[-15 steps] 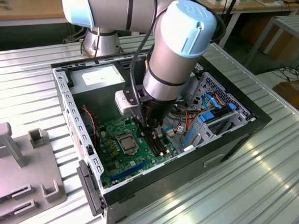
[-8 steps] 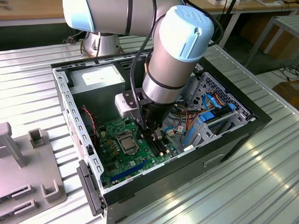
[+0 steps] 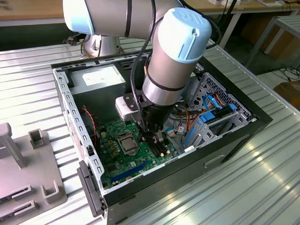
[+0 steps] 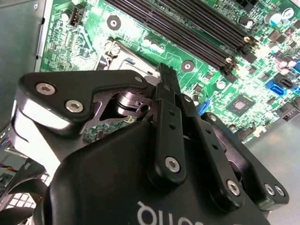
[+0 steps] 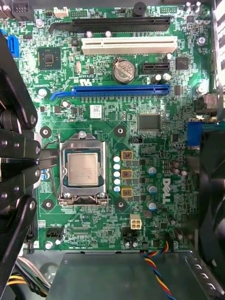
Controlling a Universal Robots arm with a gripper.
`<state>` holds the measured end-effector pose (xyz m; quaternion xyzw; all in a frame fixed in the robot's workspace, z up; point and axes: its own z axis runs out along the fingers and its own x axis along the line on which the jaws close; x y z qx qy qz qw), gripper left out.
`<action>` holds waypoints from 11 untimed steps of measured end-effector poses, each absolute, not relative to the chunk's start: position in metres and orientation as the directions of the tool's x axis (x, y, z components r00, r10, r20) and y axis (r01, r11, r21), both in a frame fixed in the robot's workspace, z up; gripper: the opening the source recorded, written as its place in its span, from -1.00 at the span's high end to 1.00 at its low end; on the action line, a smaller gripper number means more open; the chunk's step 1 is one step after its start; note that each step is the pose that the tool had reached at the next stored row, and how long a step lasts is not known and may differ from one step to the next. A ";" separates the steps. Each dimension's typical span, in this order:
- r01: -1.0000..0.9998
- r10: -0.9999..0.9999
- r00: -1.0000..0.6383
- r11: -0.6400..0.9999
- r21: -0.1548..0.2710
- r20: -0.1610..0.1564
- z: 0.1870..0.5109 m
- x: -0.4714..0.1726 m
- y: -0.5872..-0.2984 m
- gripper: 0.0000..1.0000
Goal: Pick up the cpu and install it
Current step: 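Install the first cpu locking lever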
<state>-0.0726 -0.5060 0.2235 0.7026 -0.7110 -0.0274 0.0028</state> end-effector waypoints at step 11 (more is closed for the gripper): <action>-1.000 -0.999 -0.006 0.005 0.030 -0.032 0.219 -0.073 -0.506 0.79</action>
